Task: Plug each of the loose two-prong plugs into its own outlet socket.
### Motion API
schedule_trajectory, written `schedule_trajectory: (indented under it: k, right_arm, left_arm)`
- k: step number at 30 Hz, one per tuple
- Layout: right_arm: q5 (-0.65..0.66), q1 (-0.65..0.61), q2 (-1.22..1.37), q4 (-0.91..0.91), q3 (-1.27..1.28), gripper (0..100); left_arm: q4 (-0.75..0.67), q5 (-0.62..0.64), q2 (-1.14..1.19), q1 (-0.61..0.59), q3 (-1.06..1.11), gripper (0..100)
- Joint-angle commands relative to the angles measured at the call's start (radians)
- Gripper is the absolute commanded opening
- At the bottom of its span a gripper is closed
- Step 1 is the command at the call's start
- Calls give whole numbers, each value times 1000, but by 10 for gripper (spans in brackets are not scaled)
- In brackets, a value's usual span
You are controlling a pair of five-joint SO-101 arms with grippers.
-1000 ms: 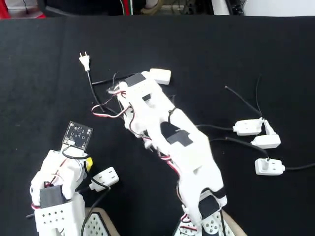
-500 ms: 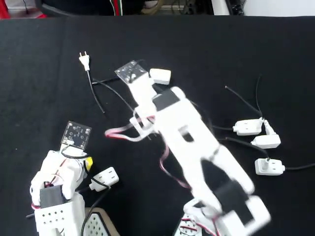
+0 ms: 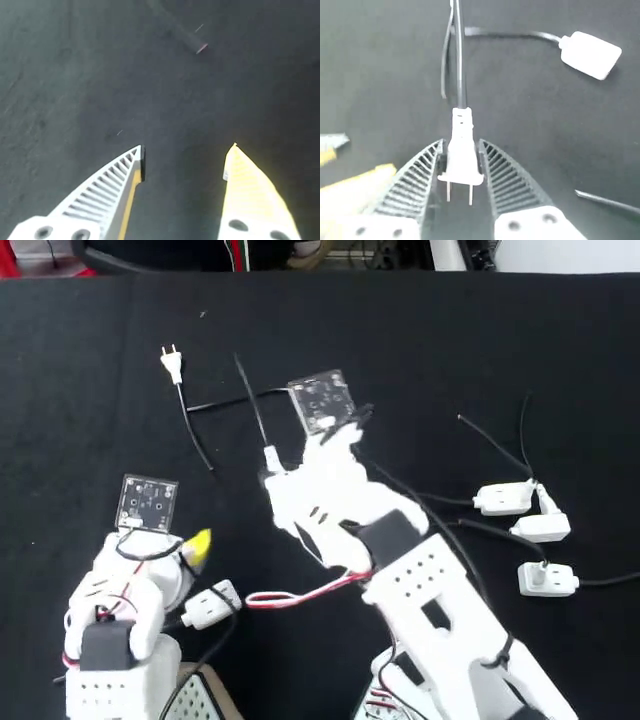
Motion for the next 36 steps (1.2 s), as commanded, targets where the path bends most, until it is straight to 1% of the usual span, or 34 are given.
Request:
schedule_trajectory:
  k: [1,3,6,10,13,16,18,21,26,28,32,36]
  right_arm:
    - [-57,-11,-54,-126,54,11]
    - [-81,-11,-73,-167,91,11]
    - [-101,-12,-127,-203,131,11]
    - [-121,-15,-222,-207,186,11]
    - [-124,-78,-308,-203,240,11]
    - [-163,-157,-387,-209,300,11]
    - [-150,-169,-438,-209,325,11]
    - [-147,-169,-487,-198,349,11]
    - [-147,-175,-533,-95,308,11]
    - [-146,-175,-533,-61,288,11]
    - [-114,-173,-533,-51,280,11]
    - [-112,-170,-533,-51,278,11]
  left_arm:
    - [-8,166,-9,197,-143,271]
    - [-44,209,-9,265,-153,272]
    - [-121,230,-9,331,-122,272]
    - [-170,229,-9,363,-94,272]
    - [-183,232,-9,390,-110,273]
    - [-192,232,-9,427,-117,273]
    - [-190,232,-9,452,-119,273]
    - [-190,229,-9,444,-119,271]
    - [-264,230,-9,337,-93,268]
    - [-288,230,-9,314,-81,268]
    - [-285,230,-9,305,-81,267]
    - [-284,230,-9,303,-81,267]
